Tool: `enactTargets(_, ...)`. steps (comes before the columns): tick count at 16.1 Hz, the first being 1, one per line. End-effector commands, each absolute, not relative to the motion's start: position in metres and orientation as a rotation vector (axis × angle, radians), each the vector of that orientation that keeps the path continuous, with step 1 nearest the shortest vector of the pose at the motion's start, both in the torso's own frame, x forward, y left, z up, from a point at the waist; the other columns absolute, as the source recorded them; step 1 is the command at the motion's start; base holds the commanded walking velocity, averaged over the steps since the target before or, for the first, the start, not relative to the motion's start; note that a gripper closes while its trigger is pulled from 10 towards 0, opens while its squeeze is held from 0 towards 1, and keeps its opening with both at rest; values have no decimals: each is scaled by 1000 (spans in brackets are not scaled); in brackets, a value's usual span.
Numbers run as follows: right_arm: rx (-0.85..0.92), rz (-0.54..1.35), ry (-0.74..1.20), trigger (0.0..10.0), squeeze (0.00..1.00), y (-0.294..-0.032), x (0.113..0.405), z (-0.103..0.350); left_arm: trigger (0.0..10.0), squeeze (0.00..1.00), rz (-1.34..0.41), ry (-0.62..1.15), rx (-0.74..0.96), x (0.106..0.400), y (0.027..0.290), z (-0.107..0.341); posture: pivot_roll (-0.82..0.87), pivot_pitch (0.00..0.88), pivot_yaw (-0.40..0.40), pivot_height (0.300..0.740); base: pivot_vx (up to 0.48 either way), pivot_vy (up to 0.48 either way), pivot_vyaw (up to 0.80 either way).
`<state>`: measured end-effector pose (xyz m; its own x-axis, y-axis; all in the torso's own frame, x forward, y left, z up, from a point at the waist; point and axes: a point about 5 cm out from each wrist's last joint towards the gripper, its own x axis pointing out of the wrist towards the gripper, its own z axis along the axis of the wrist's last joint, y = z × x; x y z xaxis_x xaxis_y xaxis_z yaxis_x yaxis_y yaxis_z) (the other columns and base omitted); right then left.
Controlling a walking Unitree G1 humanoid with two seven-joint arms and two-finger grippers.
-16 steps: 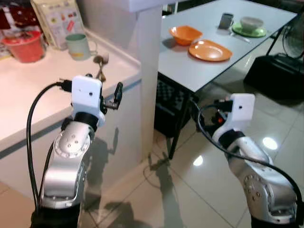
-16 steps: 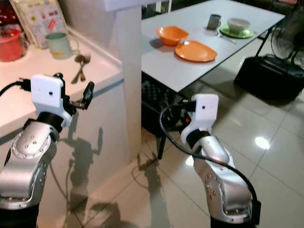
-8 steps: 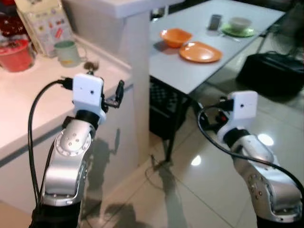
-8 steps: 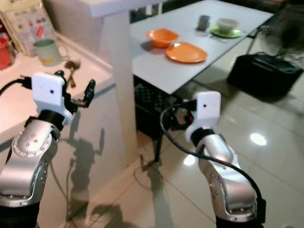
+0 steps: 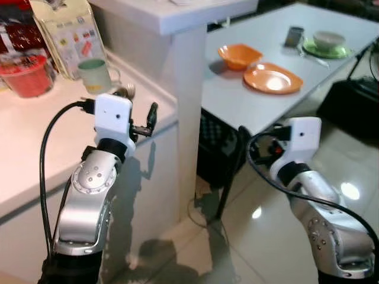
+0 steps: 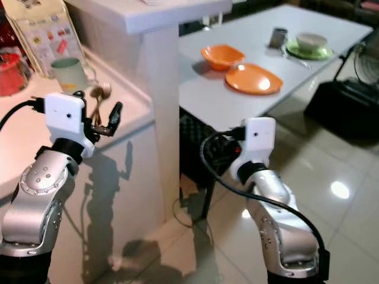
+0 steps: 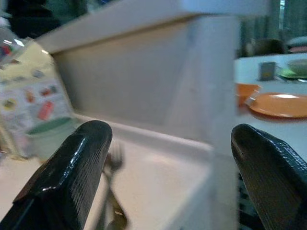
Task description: Setting the table
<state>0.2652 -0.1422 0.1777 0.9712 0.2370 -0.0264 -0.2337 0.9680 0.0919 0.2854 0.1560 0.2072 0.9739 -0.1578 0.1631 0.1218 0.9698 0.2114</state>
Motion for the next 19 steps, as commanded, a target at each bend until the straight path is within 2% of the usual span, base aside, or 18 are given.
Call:
enactTargets(1,79,293,14,10000,0,-132,264,182,10000,0,-124,-192,213,285,162,211,50,0,-7,740,420,0,0)
enactTargets(3,61,331,19,10000,0,-128,263,182,10000,0,-123,-191,212,286,162,211,50,0,-10,740,414,0,0)
enactTargets(6,50,360,13,10000,0,-125,261,182,10000,0,-124,-191,210,286,162,211,48,0,-10,740,415,0,800)
enactTargets(8,90,346,4,10000,0,-127,260,183,10000,0,-133,-188,208,286,161,210,47,0,-8,740,412,0,0)
enactTargets(11,62,397,14,10000,0,-124,255,180,10000,0,-158,-175,206,285,158,207,44,0,-3,740,410,0,0)
enactTargets(14,69,513,42,10000,0,-121,244,177,10000,0,-234,-100,121,280,151,197,41,0,-2,740,0,0,0)
enactTargets(15,61,590,62,10000,0,-121,238,176,10000,227,-254,-74,61,279,150,194,40,0,-3,740,0,0,0)
enactTargets(16,50,638,82,10000,0,-122,234,174,10000,1000,-263,-46,31,279,149,191,38,0,-3,740,0,0,0)
enactTargets(19,23,722,131,10000,0,-124,227,170,10000,1000,-265,23,10,285,149,187,35,0,-5,740,0,0,0)
